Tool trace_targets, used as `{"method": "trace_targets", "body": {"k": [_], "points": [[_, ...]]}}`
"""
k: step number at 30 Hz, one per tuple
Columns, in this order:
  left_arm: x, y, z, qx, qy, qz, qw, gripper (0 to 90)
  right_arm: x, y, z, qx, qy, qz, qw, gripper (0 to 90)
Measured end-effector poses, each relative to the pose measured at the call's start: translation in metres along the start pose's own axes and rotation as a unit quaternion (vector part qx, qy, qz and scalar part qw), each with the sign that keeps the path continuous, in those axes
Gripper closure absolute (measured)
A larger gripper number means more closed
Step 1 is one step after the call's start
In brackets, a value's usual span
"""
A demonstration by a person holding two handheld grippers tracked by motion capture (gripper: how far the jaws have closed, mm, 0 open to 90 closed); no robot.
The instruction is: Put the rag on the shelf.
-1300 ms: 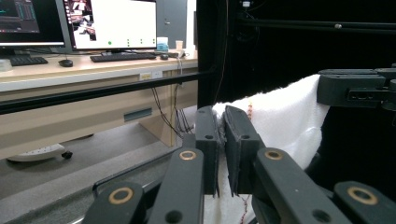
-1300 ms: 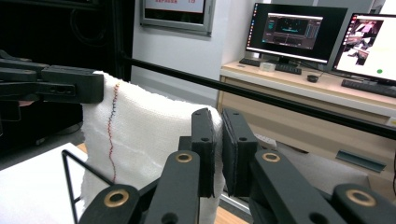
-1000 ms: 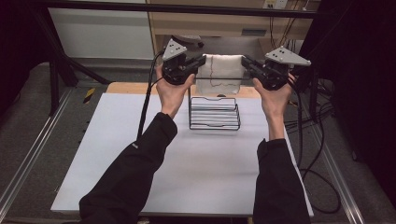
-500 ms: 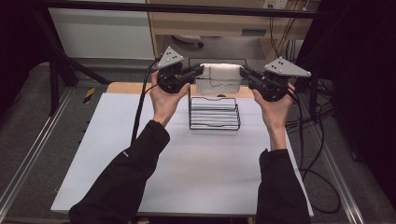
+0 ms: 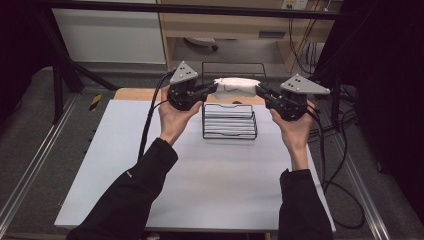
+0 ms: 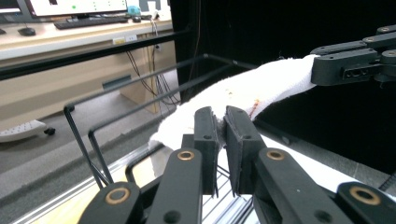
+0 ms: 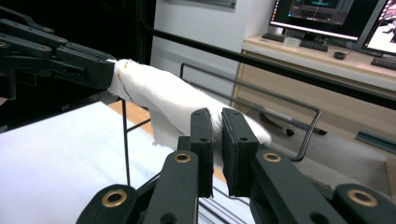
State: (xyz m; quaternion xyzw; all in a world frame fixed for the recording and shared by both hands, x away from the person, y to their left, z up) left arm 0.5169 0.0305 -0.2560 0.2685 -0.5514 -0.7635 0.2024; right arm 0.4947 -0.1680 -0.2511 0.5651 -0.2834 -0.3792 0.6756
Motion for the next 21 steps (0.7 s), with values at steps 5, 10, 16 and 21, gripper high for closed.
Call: {"method": "trace_targets", "body": {"k": [5, 10, 16, 21], "points": [[0.001, 0.0, 0.004, -0.006, -0.006, 0.002, 1.0, 80.9, 0.0, -0.007, -0.001, -0.005, 0.003, 0.001, 1.0, 83.6], [-0.004, 0.014, 0.014, 0.007, -0.003, 0.006, 1.0, 80.1, 0.0, -0.011, -0.001, -0.008, 0.005, 0.002, 1.0, 83.7], [-0.008, 0.031, 0.007, -0.003, 0.0, 0.01, 0.9999, 86.8, -0.001, -0.015, -0.002, -0.012, 0.006, 0.005, 0.9999, 83.6], [-0.004, 0.031, -0.009, -0.032, -0.01, 0.014, 0.9993, 89.8, 0.0, -0.018, -0.002, -0.012, 0.009, 0.002, 0.9999, 83.5]]}}
Point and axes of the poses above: each handheld gripper's, and its own axes: z roughly backward along the jaws, y roughly out of its top, x roughly to its right, the point moved 7 cm from there along -z, roughly forward along the jaws, and after that the axes turned 10 degrees about -z, right-handed, at the moved point
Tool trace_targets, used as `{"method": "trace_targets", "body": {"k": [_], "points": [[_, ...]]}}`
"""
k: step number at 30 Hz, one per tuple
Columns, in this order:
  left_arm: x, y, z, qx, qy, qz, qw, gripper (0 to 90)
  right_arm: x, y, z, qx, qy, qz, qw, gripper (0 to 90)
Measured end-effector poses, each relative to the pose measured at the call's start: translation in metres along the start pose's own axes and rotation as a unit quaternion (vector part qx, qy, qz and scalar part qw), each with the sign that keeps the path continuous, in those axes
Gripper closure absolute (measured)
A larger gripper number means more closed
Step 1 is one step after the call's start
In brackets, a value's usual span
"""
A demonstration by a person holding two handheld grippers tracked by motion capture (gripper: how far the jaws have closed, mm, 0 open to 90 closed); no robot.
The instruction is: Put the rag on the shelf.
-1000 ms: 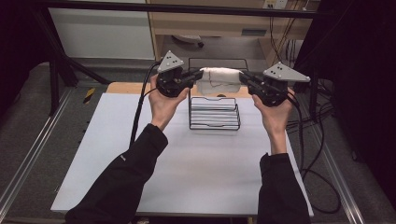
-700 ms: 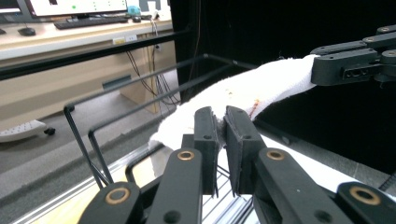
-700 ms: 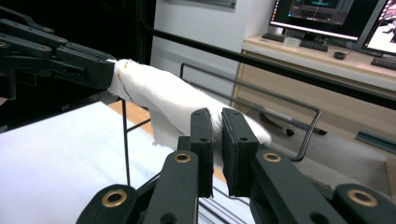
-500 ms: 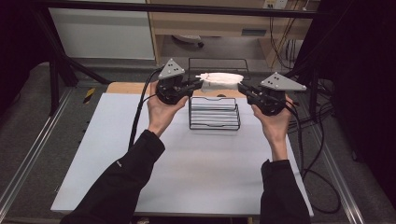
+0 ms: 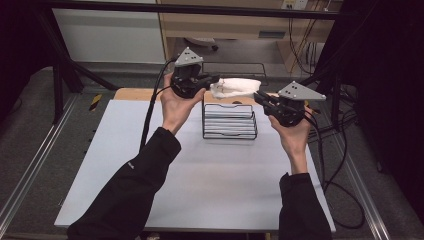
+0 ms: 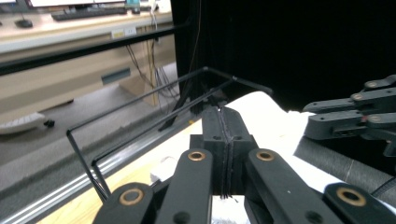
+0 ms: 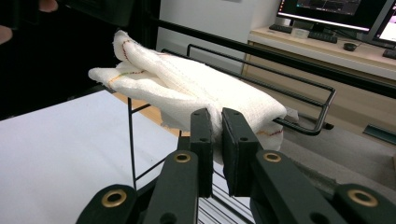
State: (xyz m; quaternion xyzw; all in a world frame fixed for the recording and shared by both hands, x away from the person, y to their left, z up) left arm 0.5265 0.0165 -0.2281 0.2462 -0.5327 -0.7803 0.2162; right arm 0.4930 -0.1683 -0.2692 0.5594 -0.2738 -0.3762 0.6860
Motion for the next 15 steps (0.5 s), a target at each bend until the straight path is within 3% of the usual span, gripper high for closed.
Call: {"method": "trace_targets", "body": {"k": [6, 15], "points": [[0.01, -0.017, -0.006, -0.019, -0.02, -0.001, 0.9996, 89.9, 0.0, -0.004, -0.001, -0.004, 0.002, -0.001, 1.0, 82.9], [0.013, -0.037, -0.009, -0.028, -0.029, 0.002, 0.9992, 89.9, -0.002, -0.008, -0.001, -0.013, 0.005, -0.006, 0.9999, 79.4]]}}
Point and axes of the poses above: each handheld gripper's, and its own axes: z roughly backward along the jaws, y roughly out of its top, x roughly to its right, the point moved 7 cm from there along -z, roughly forward along the jaws, and after that the axes turned 10 degrees about -z, right-handed, at the moved point
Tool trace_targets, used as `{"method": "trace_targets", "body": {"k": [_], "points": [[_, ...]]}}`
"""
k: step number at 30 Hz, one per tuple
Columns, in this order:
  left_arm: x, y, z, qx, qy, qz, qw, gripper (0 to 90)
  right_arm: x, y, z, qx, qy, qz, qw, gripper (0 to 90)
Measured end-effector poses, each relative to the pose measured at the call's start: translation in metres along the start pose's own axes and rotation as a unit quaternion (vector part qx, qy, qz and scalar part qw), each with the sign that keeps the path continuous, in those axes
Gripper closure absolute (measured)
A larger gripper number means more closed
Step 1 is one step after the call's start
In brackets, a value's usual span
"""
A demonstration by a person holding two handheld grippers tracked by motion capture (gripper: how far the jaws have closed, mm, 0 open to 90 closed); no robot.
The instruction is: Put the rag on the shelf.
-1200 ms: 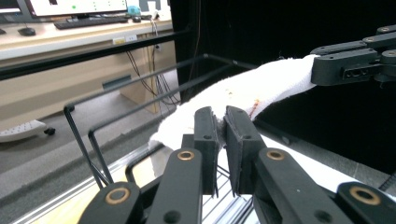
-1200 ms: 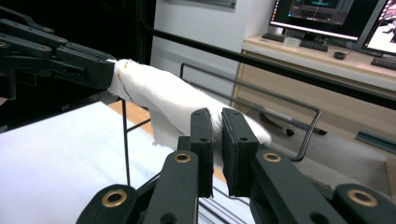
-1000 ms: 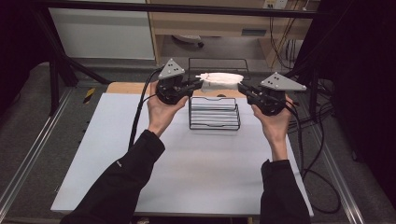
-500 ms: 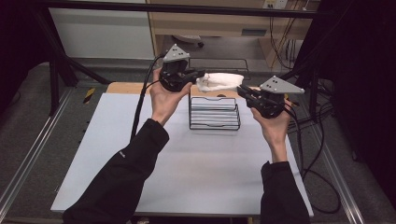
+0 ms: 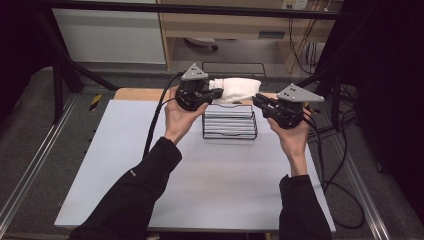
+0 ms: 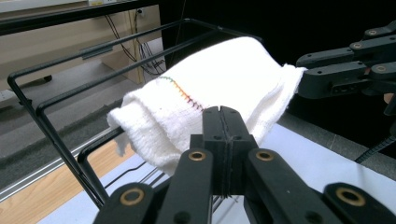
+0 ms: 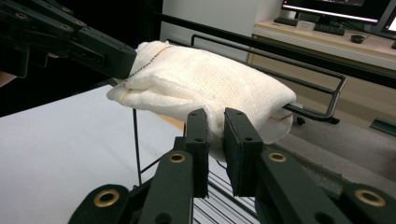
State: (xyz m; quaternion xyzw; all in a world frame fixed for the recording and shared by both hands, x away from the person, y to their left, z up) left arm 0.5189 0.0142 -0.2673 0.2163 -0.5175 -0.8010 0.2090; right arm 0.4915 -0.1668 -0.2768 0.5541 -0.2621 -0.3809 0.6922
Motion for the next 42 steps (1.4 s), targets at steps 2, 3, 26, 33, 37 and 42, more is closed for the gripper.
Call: {"method": "trace_targets", "body": {"k": [2, 3, 26, 33, 37, 42], "points": [[-0.001, -0.002, -0.001, -0.001, 0.001, 0.0, 1.0, 90.0, -0.001, 0.0, 0.0, 0.0, 0.001, 0.0, 1.0, 77.6], [-0.001, -0.003, -0.001, -0.002, 0.001, 0.0, 1.0, 90.0, -0.002, 0.0, 0.001, 0.001, 0.002, -0.002, 1.0, 76.2], [-0.007, -0.024, -0.02, -0.021, 0.02, -0.005, 0.9996, 89.9, 0.013, -0.017, -0.025, -0.028, -0.033, -0.055, 0.9976, 88.7], [-0.006, -0.023, -0.019, -0.017, 0.021, -0.009, 0.9996, 89.7, 0.013, -0.017, -0.025, -0.018, -0.032, -0.052, 0.998, 87.0], [-0.003, -0.022, -0.013, -0.01, 0.013, -0.01, 0.9998, 85.9, 0.008, -0.014, -0.017, -0.014, -0.02, -0.052, 0.9983, 82.6], [0.0, -0.024, -0.001, -0.013, 0.002, -0.009, 0.9999, 77.5, 0.003, -0.011, -0.006, -0.009, -0.006, -0.053, 0.9986, 74.9]]}}
Point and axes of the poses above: each handheld gripper's, and its own axes: z roughly backward along the jaws, y roughly out of its top, x roughly to its right, the point moved 7 cm from there along -z, roughly forward along the jaws, and after that the axes turned 10 degrees about -z, right-handed, at the moved point
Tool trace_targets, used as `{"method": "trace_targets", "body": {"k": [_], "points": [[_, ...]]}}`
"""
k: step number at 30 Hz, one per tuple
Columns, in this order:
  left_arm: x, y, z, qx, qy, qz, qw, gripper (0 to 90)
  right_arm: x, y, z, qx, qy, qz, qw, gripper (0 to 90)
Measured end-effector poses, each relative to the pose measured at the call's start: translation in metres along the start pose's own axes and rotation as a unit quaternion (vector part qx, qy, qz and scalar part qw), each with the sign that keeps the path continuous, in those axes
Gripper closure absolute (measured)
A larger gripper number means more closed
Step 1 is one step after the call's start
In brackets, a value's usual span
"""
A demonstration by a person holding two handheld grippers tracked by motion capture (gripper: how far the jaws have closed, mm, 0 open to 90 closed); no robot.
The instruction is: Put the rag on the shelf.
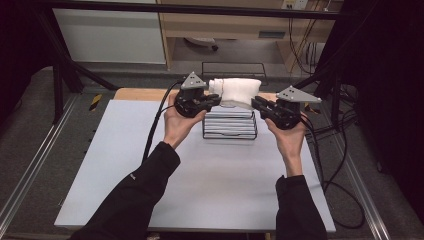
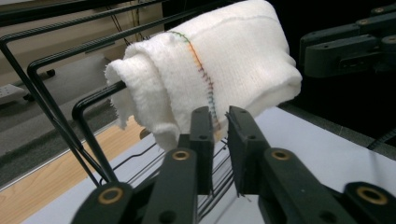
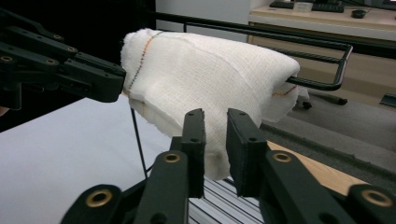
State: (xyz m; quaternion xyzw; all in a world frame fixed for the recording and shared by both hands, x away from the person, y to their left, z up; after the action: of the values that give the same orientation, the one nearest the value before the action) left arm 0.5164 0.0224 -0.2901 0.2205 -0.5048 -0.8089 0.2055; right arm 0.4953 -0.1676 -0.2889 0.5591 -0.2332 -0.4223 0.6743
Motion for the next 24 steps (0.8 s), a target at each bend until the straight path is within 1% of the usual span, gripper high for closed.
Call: {"method": "trace_targets", "body": {"k": [2, 4, 6, 9, 11, 13, 15, 18, 20, 21, 24], "points": [[0.001, -0.003, 0.004, -0.001, 0.0, 0.0, 1.0, 72.8, -0.001, 0.0, 0.004, -0.003, 0.001, 0.0, 1.0, 70.3], [0.0, -0.006, 0.008, -0.002, 0.001, 0.004, 1.0, 67.1, -0.003, 0.0, 0.007, -0.003, 0.004, -0.007, 1.0, 65.9], [0.0, -0.011, 0.013, -0.004, -0.001, 0.01, 0.9999, 62.5, -0.004, 0.0, 0.01, -0.002, 0.006, -0.009, 0.9999, 61.4], [-0.001, -0.02, 0.02, -0.011, -0.004, 0.018, 0.9998, 56.2, -0.006, -0.003, 0.013, -0.011, 0.009, -0.013, 0.9998, 52.1], [-0.001, -0.028, 0.024, -0.019, -0.005, 0.021, 0.9996, 51.3, -0.007, -0.007, 0.013, -0.019, 0.011, -0.018, 0.9996, 45.2], [-0.002, -0.036, 0.029, -0.031, -0.002, 0.021, 0.9993, 46.0, -0.008, -0.01, 0.014, -0.024, 0.012, -0.02, 0.9994, 40.7], [-0.002, -0.044, 0.033, -0.04, -0.004, 0.023, 0.9989, 42.0, -0.008, -0.014, 0.015, -0.029, 0.012, -0.022, 0.9993, 36.2], [-0.002, -0.055, 0.042, -0.043, -0.003, 0.024, 0.9988, 36.0, -0.009, -0.021, 0.016, -0.041, 0.015, -0.026, 0.9987, 29.0], [-0.002, -0.064, 0.047, -0.047, -0.002, 0.026, 0.9986, 32.3, -0.009, -0.027, 0.016, -0.05, 0.012, -0.025, 0.9984, 22.4], [-0.001, -0.068, 0.05, -0.049, -0.004, 0.027, 0.9984, 29.8, -0.008, -0.03, 0.016, -0.053, 0.008, -0.024, 0.9983, 20.3], [0.0, -0.084, 0.059, -0.06, -0.007, 0.031, 0.9977, 24.0, -0.008, -0.039, 0.018, -0.059, 0.011, -0.026, 0.9979, 15.4]]}}
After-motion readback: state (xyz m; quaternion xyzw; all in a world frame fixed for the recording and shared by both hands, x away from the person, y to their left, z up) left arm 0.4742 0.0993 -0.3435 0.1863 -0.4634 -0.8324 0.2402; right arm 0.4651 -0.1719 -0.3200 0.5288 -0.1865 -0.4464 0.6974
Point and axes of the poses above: each handheld gripper's, and its own axes: z roughly backward along the jaws, y roughly out of its top, x roughly to its right, the point moved 7 cm from there along -z, roughly forward along the jaws, and after that the axes turned 10 degrees about -z, right-handed, at the moved point
